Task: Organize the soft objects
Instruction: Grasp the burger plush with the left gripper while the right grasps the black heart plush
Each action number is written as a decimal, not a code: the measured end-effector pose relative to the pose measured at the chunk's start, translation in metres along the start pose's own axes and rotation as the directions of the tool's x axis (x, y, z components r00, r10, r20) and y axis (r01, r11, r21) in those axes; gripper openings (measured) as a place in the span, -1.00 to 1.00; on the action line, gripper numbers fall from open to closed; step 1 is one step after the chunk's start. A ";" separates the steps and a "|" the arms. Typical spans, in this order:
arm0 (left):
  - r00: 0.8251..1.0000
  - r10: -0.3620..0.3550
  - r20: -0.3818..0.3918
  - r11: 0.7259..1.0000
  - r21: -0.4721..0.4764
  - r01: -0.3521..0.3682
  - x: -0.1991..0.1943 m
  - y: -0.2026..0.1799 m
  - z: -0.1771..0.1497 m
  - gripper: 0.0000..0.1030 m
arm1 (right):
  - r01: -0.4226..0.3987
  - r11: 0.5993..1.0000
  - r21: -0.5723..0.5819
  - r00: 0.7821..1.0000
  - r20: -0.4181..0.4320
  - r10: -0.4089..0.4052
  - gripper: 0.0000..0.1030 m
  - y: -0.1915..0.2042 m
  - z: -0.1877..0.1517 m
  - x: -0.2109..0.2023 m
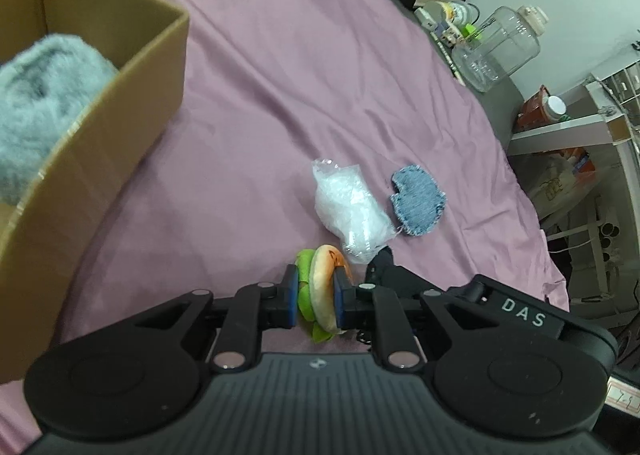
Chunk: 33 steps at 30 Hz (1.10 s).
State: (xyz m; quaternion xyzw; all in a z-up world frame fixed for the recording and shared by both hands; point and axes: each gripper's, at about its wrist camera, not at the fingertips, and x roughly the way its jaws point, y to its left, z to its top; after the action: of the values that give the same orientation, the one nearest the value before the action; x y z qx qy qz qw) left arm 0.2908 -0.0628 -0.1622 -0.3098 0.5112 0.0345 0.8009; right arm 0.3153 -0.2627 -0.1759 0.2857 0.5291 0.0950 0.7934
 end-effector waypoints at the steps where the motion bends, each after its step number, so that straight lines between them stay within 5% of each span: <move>1: 1.000 -0.001 0.006 1.000 0.005 0.001 -0.004 0.000 0.001 -0.69 | -0.003 1.000 -0.002 1.000 0.006 0.003 -0.39 0.001 0.000 -0.003; 33: 0.983 0.038 0.178 0.997 0.065 -0.050 -0.121 0.060 0.049 -0.69 | -0.031 0.989 -0.143 0.987 0.151 0.053 -0.38 0.082 -0.027 -0.051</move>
State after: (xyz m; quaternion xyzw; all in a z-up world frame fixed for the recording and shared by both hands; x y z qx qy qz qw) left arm 0.2505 0.0433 -0.0744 -0.2660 0.4457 0.0618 0.8525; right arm 0.2824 -0.2096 -0.0981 0.2471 0.4518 0.1263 0.8479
